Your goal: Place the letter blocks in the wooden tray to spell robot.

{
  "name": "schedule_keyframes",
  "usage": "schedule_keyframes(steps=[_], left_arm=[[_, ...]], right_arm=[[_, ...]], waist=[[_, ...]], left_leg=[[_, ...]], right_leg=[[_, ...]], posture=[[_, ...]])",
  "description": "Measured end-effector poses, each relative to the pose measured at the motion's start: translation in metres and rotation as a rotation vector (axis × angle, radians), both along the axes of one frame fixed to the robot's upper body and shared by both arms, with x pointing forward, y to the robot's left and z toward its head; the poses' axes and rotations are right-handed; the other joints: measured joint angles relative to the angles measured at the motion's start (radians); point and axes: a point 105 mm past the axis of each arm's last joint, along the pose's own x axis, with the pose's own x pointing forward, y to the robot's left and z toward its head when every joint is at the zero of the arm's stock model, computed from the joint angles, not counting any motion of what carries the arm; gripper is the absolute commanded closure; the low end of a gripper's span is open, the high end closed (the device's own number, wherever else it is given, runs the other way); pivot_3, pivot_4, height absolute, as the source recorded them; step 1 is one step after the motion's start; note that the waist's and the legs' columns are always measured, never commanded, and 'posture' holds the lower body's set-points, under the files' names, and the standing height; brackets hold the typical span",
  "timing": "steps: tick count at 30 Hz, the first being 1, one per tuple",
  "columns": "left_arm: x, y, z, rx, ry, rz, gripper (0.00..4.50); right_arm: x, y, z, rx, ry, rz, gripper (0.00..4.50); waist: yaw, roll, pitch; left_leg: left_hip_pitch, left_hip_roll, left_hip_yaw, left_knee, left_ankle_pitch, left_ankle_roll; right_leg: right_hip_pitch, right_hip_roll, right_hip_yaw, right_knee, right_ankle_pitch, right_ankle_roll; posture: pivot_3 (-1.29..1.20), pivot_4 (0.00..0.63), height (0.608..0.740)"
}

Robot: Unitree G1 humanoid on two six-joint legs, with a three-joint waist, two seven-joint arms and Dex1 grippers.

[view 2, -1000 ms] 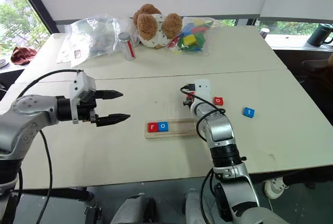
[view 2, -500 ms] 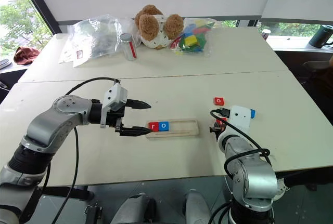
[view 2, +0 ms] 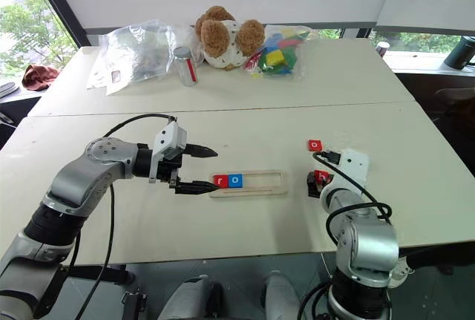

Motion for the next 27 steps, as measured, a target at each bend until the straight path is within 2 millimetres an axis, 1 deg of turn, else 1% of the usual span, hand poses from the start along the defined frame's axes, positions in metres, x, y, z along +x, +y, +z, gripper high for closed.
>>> schedule_keyframes(steps=[2,3,4,6,7,9,11,14,17,20,23,27], left_arm=[[0.001,0.007,-0.001,0.027,0.0,0.003,0.0],[0.0,0.011,-0.001,0.04,0.002,0.001,0.0],[-0.002,0.014,-0.001,0.052,0.008,-0.013,0.0],[-0.006,0.017,0.0,0.07,0.019,-0.043,0.0],[-0.008,0.019,0.001,0.08,0.021,-0.055,0.0],[-0.014,0.022,0.005,0.095,0.026,-0.083,0.0],[-0.017,0.025,0.012,0.095,0.016,-0.097,0.0],[-0.02,0.026,0.021,0.117,-0.016,-0.105,0.0],[-0.022,0.024,0.028,0.118,-0.039,-0.103,0.0],[-0.021,0.026,0.032,0.111,-0.053,-0.069,0.0],[-0.022,0.028,0.031,0.11,-0.043,-0.047,0.0],[-0.023,0.033,0.025,0.112,-0.018,-0.012,0.0]], right_arm=[[0.005,0.0,0.03,-0.133,-0.093,0.201,0.07],[0.004,0.003,0.039,-0.151,-0.121,0.29,0.07],[0.0,0.01,0.044,-0.148,-0.13,0.436,0.07],[-0.009,0.017,0.036,-0.132,-0.072,0.684,0.07],[-0.013,0.014,0.031,-0.133,-0.035,0.759,0.07],[-0.015,-0.002,0.021,-0.161,0.068,0.907,0.07],[-0.009,-0.02,0.017,-0.194,0.114,0.972,0.07],[0.008,-0.033,0.019,-0.215,0.089,1.023,0.07],[0.019,-0.039,0.016,-0.222,0.086,1.074,0.07],[0.022,-0.04,0.004,-0.209,0.116,1.119,0.07],[0.021,-0.042,-0.01,-0.183,0.152,1.143,0.07],[0.02,-0.046,-0.017,-0.185,0.174,1.158,0.07]], waist=[[-0.001,0.0,0.0],[-0.001,-0.001,0.0],[-0.001,-0.001,0.0],[0.001,-0.001,0.001],[0.002,-0.002,0.001],[0.001,-0.002,0.002],[-0.001,-0.006,0.004],[-0.003,-0.006,0.005],[0.001,-0.006,0.005],[0.004,-0.006,0.005],[0.004,-0.006,0.005],[0.003,-0.006,0.005]], left_leg=[[0.0,0.0,0.0,0.0,-0.001,0.001],[0.001,0.001,-0.001,-0.001,-0.001,0.002],[0.001,0.002,-0.001,-0.001,-0.001,0.002],[0.0,0.002,-0.002,-0.001,-0.002,0.003],[0.0,0.002,-0.001,-0.001,-0.002,0.003],[0.001,0.001,0.001,0.001,-0.002,0.003],[0.004,0.001,0.001,0.002,-0.002,0.003],[0.005,0.002,0.001,0.002,-0.002,0.003],[0.004,0.003,0.0,0.001,-0.002,0.003],[0.001,0.003,0.0,0.001,-0.002,0.003],[0.0,0.002,0.001,0.001,-0.002,0.003],[0.001,0.002,0.001,0.002,-0.001,0.002]], right_leg=[[0.001,0.001,-0.001,-0.002,0.0,0.0],[0.002,0.002,-0.001,-0.002,0.0,0.001],[0.002,0.003,-0.001,-0.003,0.0,0.001],[0.003,0.003,-0.001,-0.003,-0.001,0.001],[0.003,0.003,-0.001,-0.004,-0.001,0.001],[0.004,0.002,-0.001,-0.004,0.0,0.001],[0.008,0.001,-0.001,-0.004,0.0,0.001],[0.008,-0.001,0.0,-0.003,0.0,0.001],[0.006,0.0,0.0,-0.003,-0.001,0.001],[0.003,0.0,0.0,-0.003,-0.001,0.001],[0.003,-0.002,0.0,-0.003,0.0,0.001],[0.004,-0.003,0.0,-0.003,0.0,0.001]], posture=[[0.0,0.15,0.74],[0.0,0.15,0.74],[0.0,0.15,0.74],[0.0,0.15,0.74],[0.0,0.15,0.74],[0.0,0.15,0.74],[0.0,0.15,0.74],[0.0,0.15,0.74],[0.0,0.15,0.74],[0.0,0.15,0.74],[0.0,0.15,0.74],[0.0,0.15,0.74]])
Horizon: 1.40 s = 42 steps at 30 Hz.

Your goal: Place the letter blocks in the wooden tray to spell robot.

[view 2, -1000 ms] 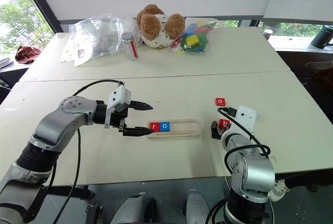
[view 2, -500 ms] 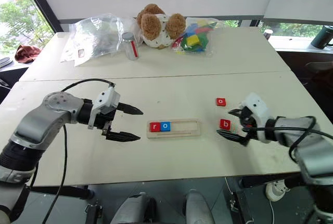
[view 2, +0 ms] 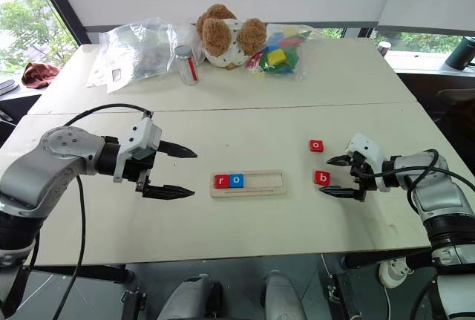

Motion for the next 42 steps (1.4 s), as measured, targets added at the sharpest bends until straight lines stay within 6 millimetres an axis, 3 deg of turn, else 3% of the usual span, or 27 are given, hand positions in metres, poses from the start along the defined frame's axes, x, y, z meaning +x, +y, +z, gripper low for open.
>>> schedule_keyframes(steps=[1,4,8,9,13,15,20,22,25,35,42], left_arm=[[0.001,0.002,0.001,-0.001,-0.006,0.01,0.0],[0.002,0.006,-0.002,0.006,-0.002,0.035,0.0],[0.002,0.008,-0.006,0.011,0.01,0.047,0.0],[0.002,0.009,-0.007,0.013,0.012,0.05,0.0],[0.006,0.014,-0.01,0.021,0.013,0.069,0.0],[0.008,0.021,-0.012,0.033,0.023,0.088,0.0],[0.014,0.035,-0.016,0.062,0.039,0.119,0.0],[0.014,0.039,-0.017,0.076,0.039,0.123,0.0],[0.012,0.04,-0.022,0.081,0.048,0.125,0.0],[0.006,0.033,-0.03,0.072,0.054,0.139,0.0],[0.005,0.037,-0.038,0.091,0.048,0.163,0.0]], right_arm=[[0.0,0.0,-0.001,0.002,0.0,0.003,0.07],[0.001,0.004,-0.006,0.017,0.001,0.01,0.95],[0.001,0.006,-0.006,0.017,-0.01,0.023,3.02],[0.001,0.006,-0.006,0.016,-0.014,0.026,3.36],[0.002,0.008,-0.004,0.014,-0.019,0.033,3.37],[0.006,0.02,0.006,0.022,-0.031,0.062,3.37],[0.02,0.098,0.053,0.062,-0.088,0.264,3.37],[0.023,0.119,0.056,0.048,-0.089,0.322,3.37],[0.025,0.144,0.044,0.018,-0.039,0.388,3.37],[0.023,0.156,0.022,-0.094,0.07,0.474,3.37],[0.022,0.157,0.019,-0.102,0.096,0.466,3.37]], waist=[[0.0,0.0,0.0],[-0.001,0.0,0.0],[0.0,0.0,0.0],[0.0,0.0,0.0],[0.0,0.0,0.0],[-0.005,0.001,0.0],[-0.014,0.002,0.001],[-0.005,0.001,0.001],[0.007,0.001,0.001],[-0.001,0.001,0.001],[-0.003,0.001,0.001]], left_leg=[[0.0,0.0,0.0,0.0,0.0,0.0],[0.0,0.0,0.0,0.0,0.0,0.0],[0.0,0.0,0.0,0.0,0.0,0.0],[0.0,0.0,0.0,0.0,0.0,0.0],[0.0,0.0,0.0,0.0,0.0,0.0],[0.0,0.0,0.0,0.0,0.0,0.0],[0.0,0.001,-0.001,-0.001,0.001,-0.002],[0.0,0.001,-0.001,-0.001,0.001,-0.002],[-0.003,-0.001,-0.001,-0.001,0.001,-0.001],[-0.006,-0.002,-0.001,-0.001,0.002,-0.005],[-0.006,-0.002,-0.001,0.0,0.001,-0.002]], right_leg=[[0.0,0.0,0.0,0.0,0.0,0.0],[0.0,0.0,0.0,0.0,0.0,0.0],[0.0,0.0,0.0,0.0,0.0,0.0],[0.0,0.0,0.0,0.0,0.0,0.0],[0.0,0.0,0.0,0.0,0.0,0.0],[-0.001,0.0,0.001,0.001,0.0,0.0],[-0.003,0.001,0.0,0.004,0.0,0.0],[-0.004,0.001,-0.001,0.003,0.0,0.0],[-0.004,-0.001,-0.001,0.002,0.0,0.0],[-0.007,-0.003,-0.002,0.001,0.0,0.0],[-0.007,-0.002,-0.002,0.001,0.0,0.0]], posture=[[0.0,0.15,0.74],[0.0,0.15,0.74],[0.0,0.15,0.74],[0.0,0.15,0.74],[0.0,0.15,0.74],[0.0,0.15,0.74],[0.0,0.15,0.74],[0.0,0.15,0.74],[0.0,0.15,0.74],[0.0,0.15,0.74],[0.0,0.15,0.74]])
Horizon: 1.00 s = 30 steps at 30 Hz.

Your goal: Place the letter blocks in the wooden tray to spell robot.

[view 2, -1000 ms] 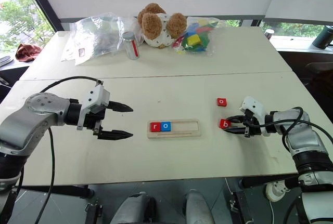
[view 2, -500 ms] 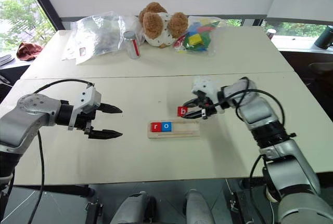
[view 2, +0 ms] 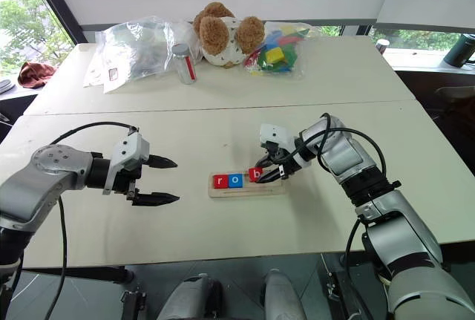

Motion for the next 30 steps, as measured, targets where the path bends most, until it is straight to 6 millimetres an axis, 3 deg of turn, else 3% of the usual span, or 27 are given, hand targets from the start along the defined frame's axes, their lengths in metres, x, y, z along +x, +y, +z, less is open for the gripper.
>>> schedule_keyframes(steps=[30], left_arm=[[0.003,-0.004,-0.001,-0.016,-0.016,0.018,0.0]], right_arm=[[-0.004,0.016,-0.011,-0.014,-0.022,0.01,3.37]], waist=[[-0.002,0.0,0.0]], left_leg=[[0.0,0.0,0.0,0.0,0.0,0.0]], right_leg=[[0.0,0.0,0.0,0.0,0.0,0.0]], posture=[[0.0,0.15,0.74]])
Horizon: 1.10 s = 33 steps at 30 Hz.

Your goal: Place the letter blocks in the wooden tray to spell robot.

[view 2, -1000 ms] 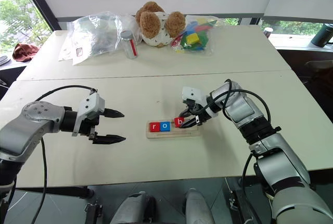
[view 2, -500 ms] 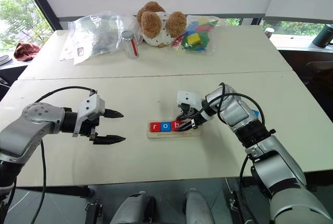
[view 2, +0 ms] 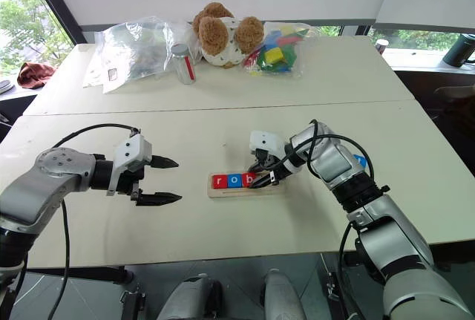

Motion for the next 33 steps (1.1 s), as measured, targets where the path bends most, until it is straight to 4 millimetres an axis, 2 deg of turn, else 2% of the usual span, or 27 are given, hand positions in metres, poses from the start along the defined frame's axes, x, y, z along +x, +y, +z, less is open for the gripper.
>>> schedule_keyframes(steps=[18,20,25,33], left_arm=[[0.001,-0.002,0.0,-0.008,-0.004,-0.002,0.0],[0.001,-0.003,0.001,-0.009,-0.007,-0.002,0.0],[0.001,-0.004,0.001,-0.014,-0.007,-0.003,0.0],[0.003,-0.004,0.0,-0.023,-0.001,0.002,0.0]], right_arm=[[-0.002,0.005,0.0,0.008,0.003,-0.004,3.37],[-0.002,0.005,0.0,0.008,0.003,-0.004,2.3],[-0.002,0.007,0.002,0.017,0.001,-0.005,0.06],[-0.003,0.008,0.022,0.064,-0.041,-0.029,0.06]], waist=[[0.002,0.0,0.0],[0.002,0.0,0.0],[0.002,0.0,0.0],[0.003,0.0,0.0]], left_leg=[[0.0,0.0,0.0,0.0,0.0,0.0],[0.0,0.0,0.0,0.0,0.0,0.0],[0.0,0.0,0.0,0.0,0.0,0.0],[0.0,0.0,0.0,0.0,0.0,0.0]], right_leg=[[0.0,0.0,0.0,0.0,0.0,0.0],[0.0,0.0,0.0,0.0,0.0,0.0],[0.0,0.0,0.0,0.0,0.0,0.0],[0.0,0.0,0.0,0.0,0.0,0.0]], posture=[[0.0,0.15,0.74],[0.0,0.15,0.74],[0.0,0.15,0.74],[0.0,0.15,0.74]])
